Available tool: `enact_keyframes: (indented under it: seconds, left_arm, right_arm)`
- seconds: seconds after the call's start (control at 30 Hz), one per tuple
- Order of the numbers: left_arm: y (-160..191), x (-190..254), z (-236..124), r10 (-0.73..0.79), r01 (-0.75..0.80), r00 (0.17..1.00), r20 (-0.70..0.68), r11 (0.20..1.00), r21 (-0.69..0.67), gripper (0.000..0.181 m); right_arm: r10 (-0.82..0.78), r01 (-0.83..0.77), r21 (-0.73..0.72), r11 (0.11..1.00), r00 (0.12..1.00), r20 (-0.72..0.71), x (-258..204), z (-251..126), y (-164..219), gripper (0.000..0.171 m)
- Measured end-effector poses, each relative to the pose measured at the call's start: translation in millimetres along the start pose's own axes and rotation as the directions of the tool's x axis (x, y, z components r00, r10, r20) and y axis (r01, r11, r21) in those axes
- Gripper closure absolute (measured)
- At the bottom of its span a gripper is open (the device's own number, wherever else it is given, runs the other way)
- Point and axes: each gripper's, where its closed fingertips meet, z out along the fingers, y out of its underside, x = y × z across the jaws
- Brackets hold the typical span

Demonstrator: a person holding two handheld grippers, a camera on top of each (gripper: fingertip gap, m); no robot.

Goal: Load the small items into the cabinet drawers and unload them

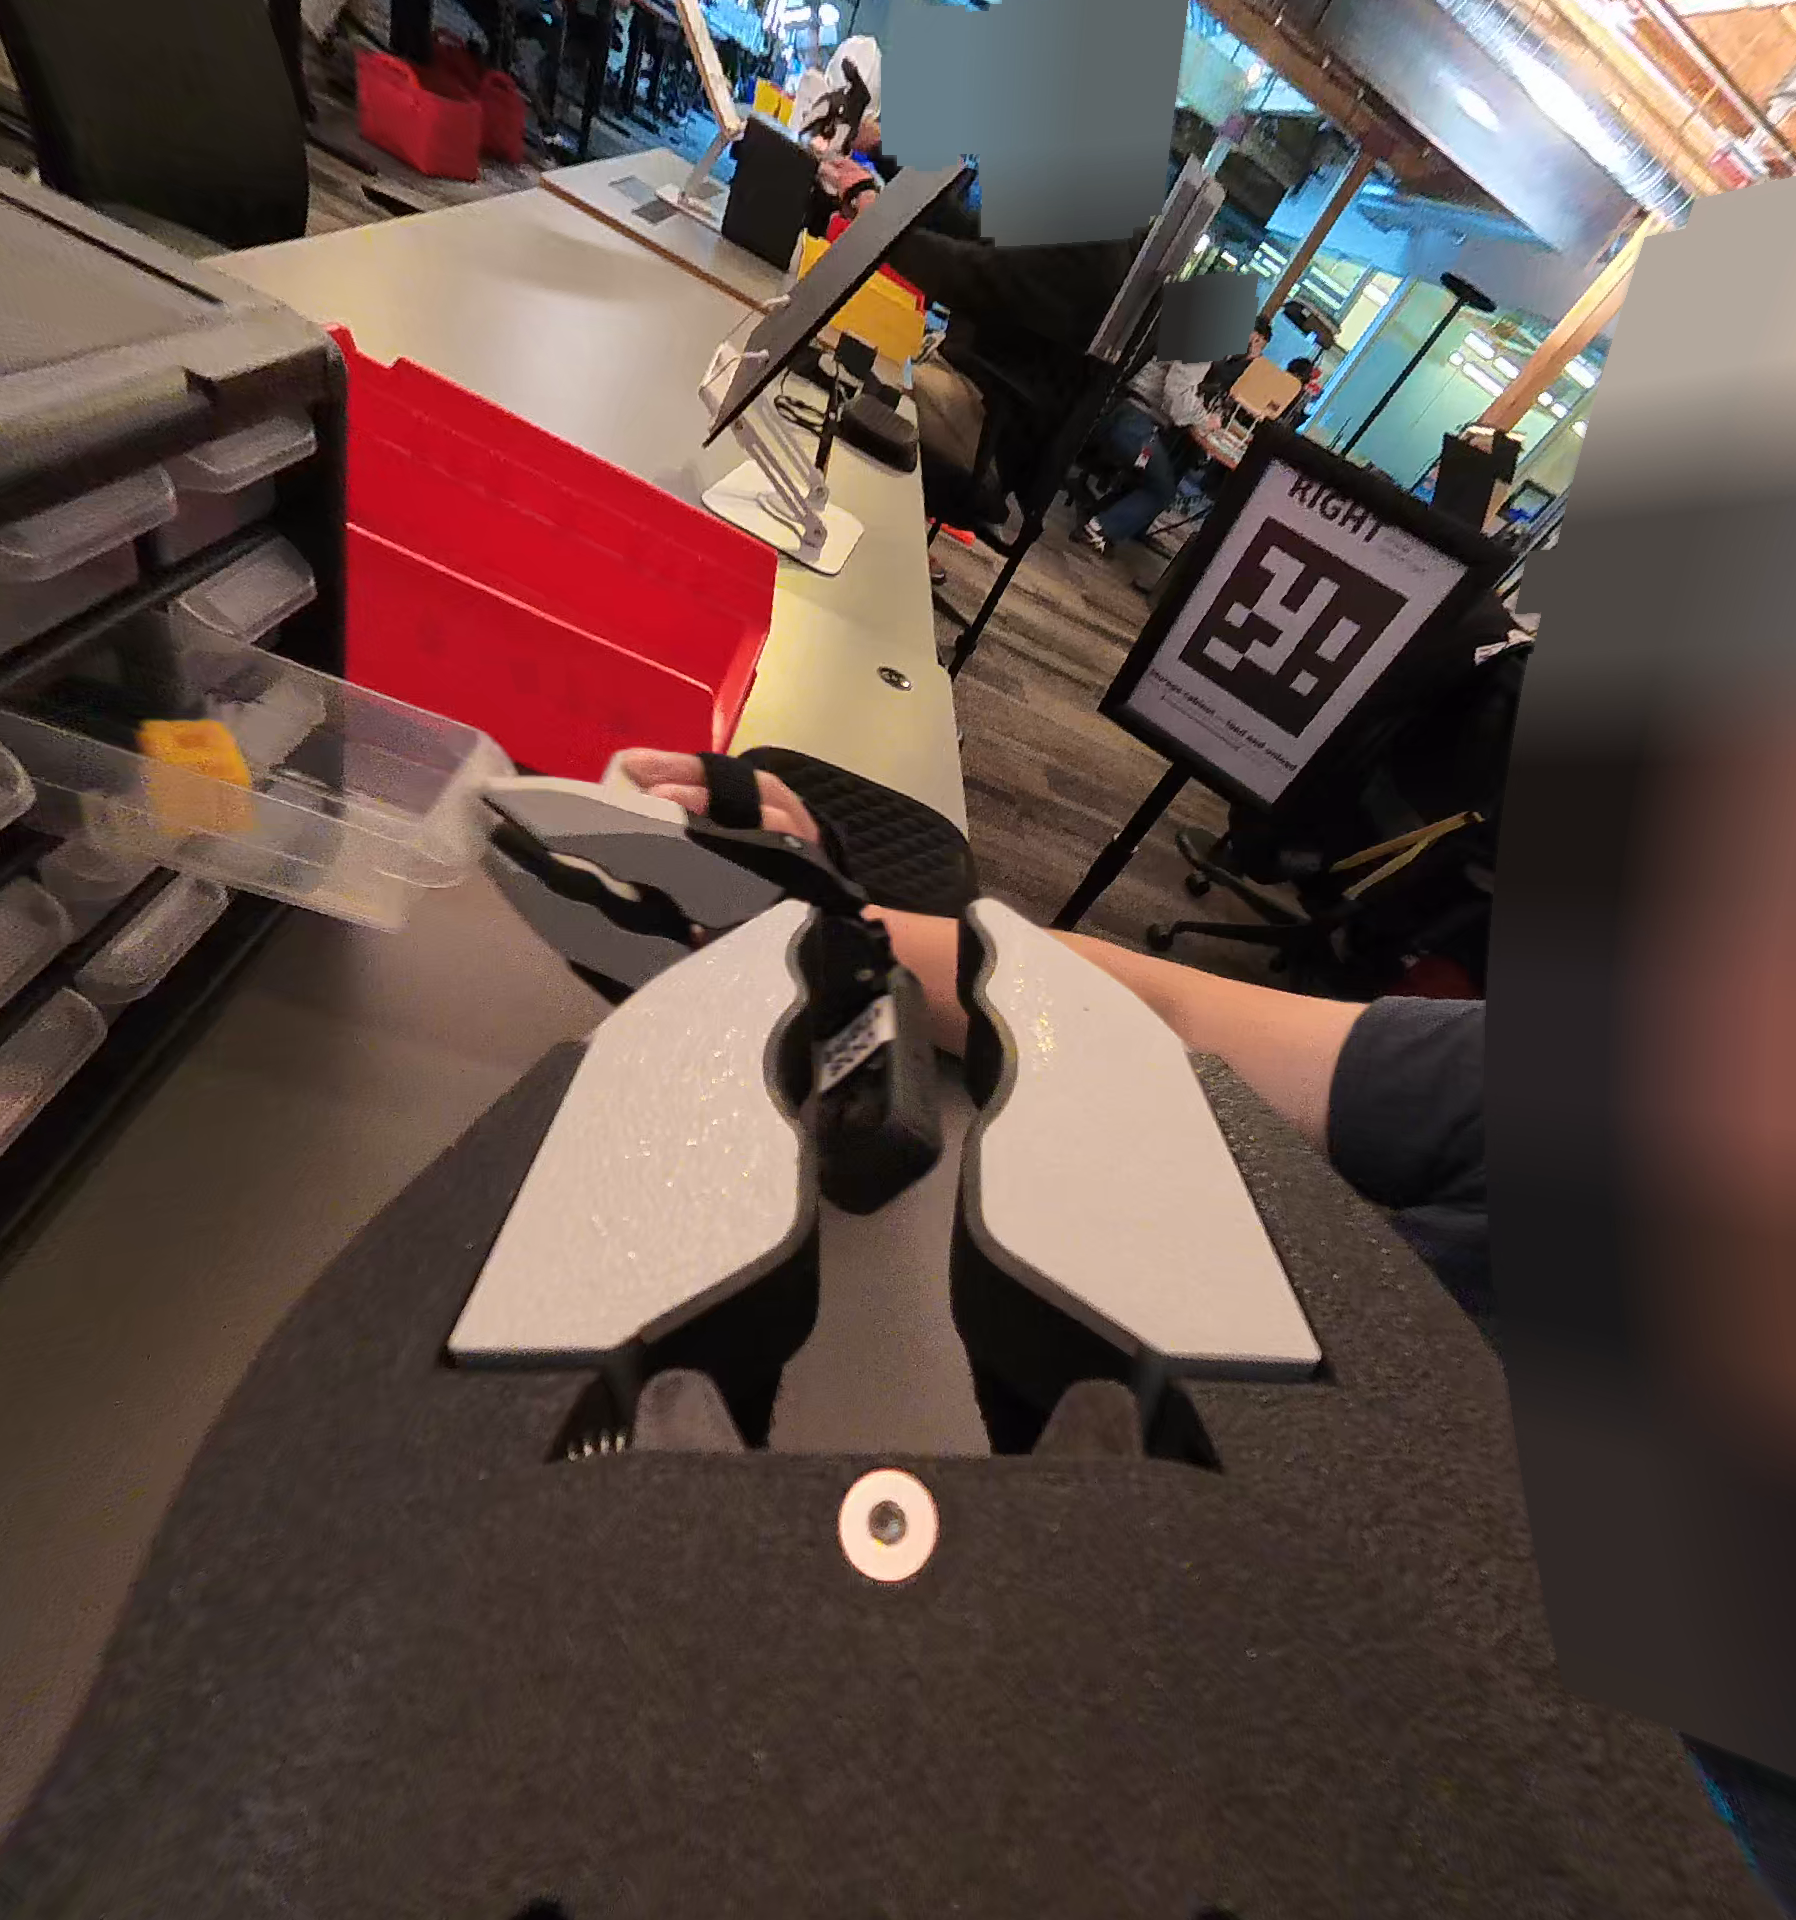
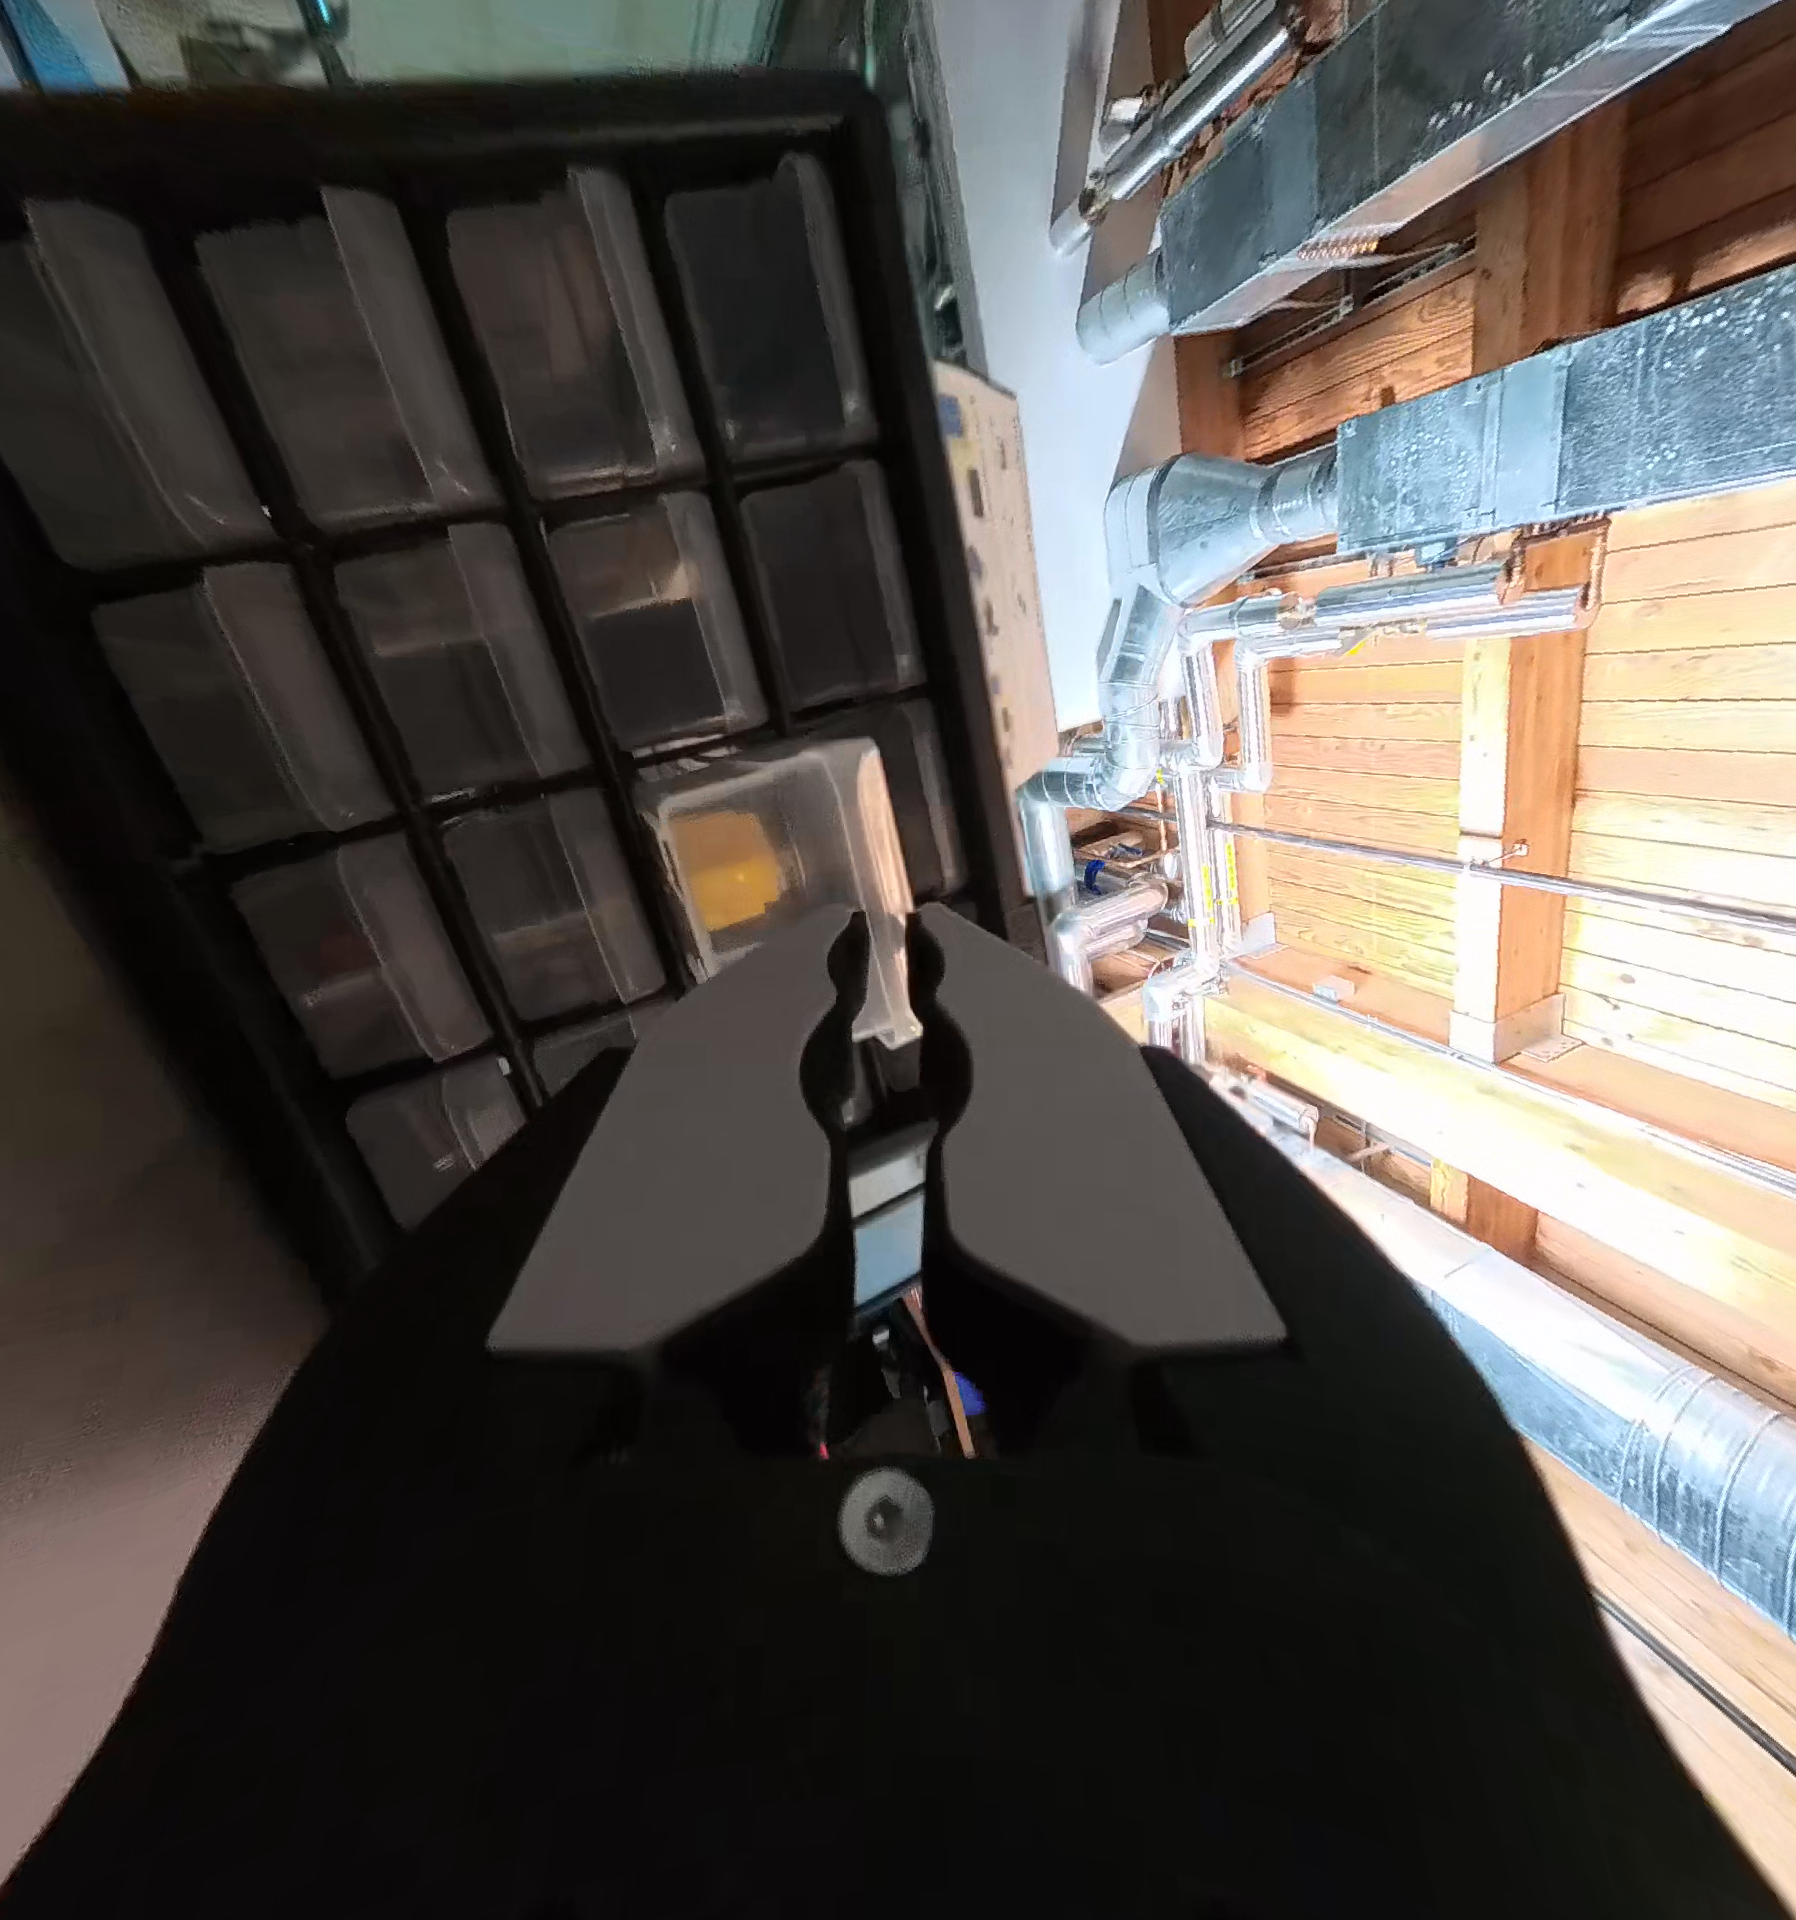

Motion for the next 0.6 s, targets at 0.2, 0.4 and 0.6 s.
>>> enact_keyframes:
  seconds: [0.2,0.4,0.6]
  left_arm:
    - [17,-28,13,0.072,-0.061,0.988,0.140,0.995,-0.080,0.157]
    - [6,-68,22,0.172,-0.118,0.921,0.350,0.978,-0.170,0.157]
    - [-13,-95,43,0.357,-0.164,0.797,0.487,0.904,-0.394,0.157]
  right_arm:
    - [0.022,-0.022,0.038,0.999,1.000,0.002,5,-12,-13,0.164]
    - [0.032,-0.036,0.066,0.997,0.998,0.055,-9,-11,-14,0.154]
    - [0.051,-0.056,0.064,0.996,0.996,0.079,-12,-13,-14,0.144]
